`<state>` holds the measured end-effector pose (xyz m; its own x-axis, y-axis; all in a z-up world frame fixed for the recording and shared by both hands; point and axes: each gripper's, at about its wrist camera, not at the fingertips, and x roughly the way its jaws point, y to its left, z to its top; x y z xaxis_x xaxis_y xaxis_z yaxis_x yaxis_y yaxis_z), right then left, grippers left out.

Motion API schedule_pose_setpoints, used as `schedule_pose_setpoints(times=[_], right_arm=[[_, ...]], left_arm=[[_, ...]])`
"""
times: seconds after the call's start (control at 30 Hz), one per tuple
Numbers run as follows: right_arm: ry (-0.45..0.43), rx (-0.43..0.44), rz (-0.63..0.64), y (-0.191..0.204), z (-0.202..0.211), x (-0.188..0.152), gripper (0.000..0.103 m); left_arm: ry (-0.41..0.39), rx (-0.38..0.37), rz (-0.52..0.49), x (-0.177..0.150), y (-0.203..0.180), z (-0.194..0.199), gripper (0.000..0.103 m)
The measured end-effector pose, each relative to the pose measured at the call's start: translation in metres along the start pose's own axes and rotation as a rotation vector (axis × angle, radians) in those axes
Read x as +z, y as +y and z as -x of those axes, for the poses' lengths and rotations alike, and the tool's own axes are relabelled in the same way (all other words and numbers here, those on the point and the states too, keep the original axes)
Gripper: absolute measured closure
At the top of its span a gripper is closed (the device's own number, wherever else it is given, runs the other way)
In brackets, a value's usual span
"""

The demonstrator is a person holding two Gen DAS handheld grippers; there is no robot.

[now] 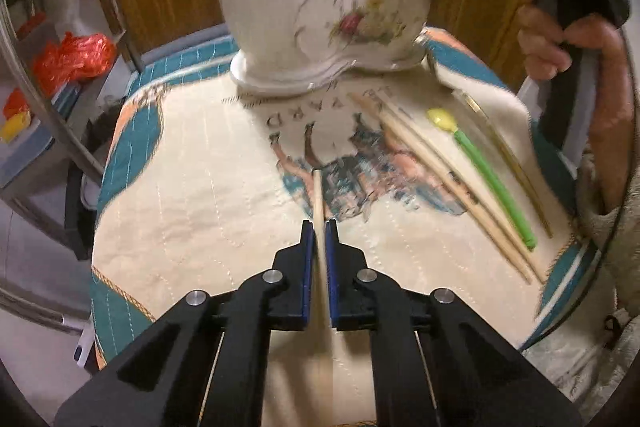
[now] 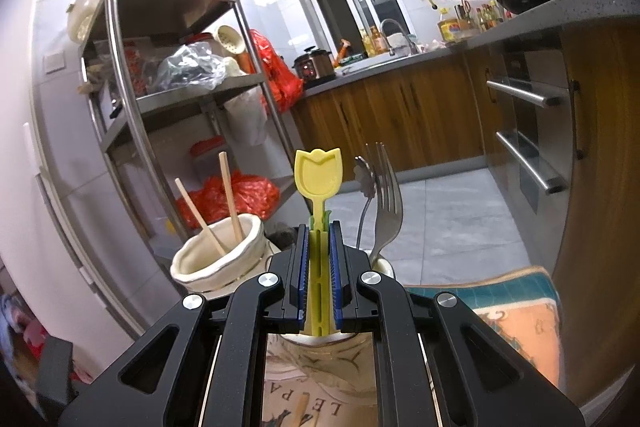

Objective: Organize utensils
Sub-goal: 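Grasp another chopstick with the left gripper while the right gripper holds the yellow utensil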

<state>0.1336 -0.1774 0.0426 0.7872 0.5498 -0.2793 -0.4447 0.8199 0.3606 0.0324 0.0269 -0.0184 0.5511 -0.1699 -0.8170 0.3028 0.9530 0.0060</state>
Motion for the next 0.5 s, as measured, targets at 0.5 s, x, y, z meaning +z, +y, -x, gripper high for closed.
schedule_pose_setpoints(times=[0.5], right_arm=[[0.077,-0.035,0.017,0.006,-0.014,-0.001,0.092]], left_arm=[[-0.690,0.043,0.061,0.118,0.031,0.118,0.097]])
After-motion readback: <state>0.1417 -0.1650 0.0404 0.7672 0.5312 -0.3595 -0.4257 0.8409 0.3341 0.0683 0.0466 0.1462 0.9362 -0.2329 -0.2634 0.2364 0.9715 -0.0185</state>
